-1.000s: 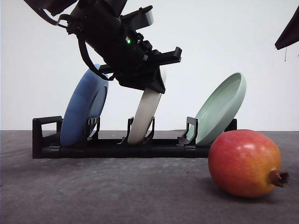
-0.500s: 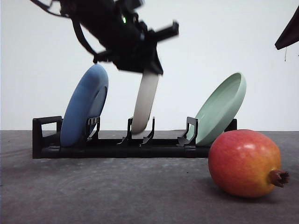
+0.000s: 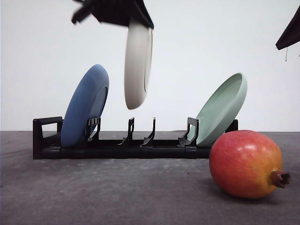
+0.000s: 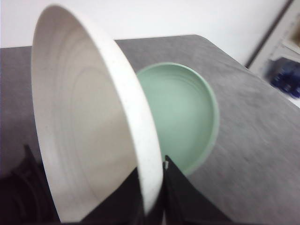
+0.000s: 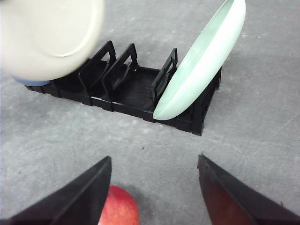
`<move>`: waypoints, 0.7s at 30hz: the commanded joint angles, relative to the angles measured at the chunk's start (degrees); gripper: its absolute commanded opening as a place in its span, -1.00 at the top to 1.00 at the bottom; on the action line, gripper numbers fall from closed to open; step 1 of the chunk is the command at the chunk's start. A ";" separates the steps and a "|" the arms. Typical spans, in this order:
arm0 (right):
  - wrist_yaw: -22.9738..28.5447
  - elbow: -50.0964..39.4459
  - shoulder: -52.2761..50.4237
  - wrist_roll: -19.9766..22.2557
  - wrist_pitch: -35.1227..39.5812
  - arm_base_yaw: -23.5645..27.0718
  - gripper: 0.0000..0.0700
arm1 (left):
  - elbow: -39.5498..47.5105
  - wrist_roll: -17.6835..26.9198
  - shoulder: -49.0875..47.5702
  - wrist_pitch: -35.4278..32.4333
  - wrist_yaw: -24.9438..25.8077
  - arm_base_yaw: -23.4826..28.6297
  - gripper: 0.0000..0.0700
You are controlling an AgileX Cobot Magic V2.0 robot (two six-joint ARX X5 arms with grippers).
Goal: Place pomegranate in white plate
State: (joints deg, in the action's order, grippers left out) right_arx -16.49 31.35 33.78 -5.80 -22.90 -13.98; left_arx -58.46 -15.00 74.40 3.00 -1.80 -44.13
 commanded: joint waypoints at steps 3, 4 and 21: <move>-0.04 0.98 0.17 -0.20 0.41 -0.24 -0.06 | 0.10 2.77 -3.99 4.52 -2.05 -3.78 0.97; -0.04 0.98 0.17 -0.20 0.35 -0.24 -0.06 | 1.08 3.54 -5.30 5.25 -3.54 -5.11 0.97; 0.00 0.98 0.20 -0.17 -1.14 -0.24 -0.06 | 12.39 22.35 -14.06 21.90 -16.70 -22.89 0.97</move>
State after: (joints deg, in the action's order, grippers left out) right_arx -16.49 31.35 33.78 -5.80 -24.38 -13.98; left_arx -45.41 1.94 59.50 25.20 -18.06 -66.07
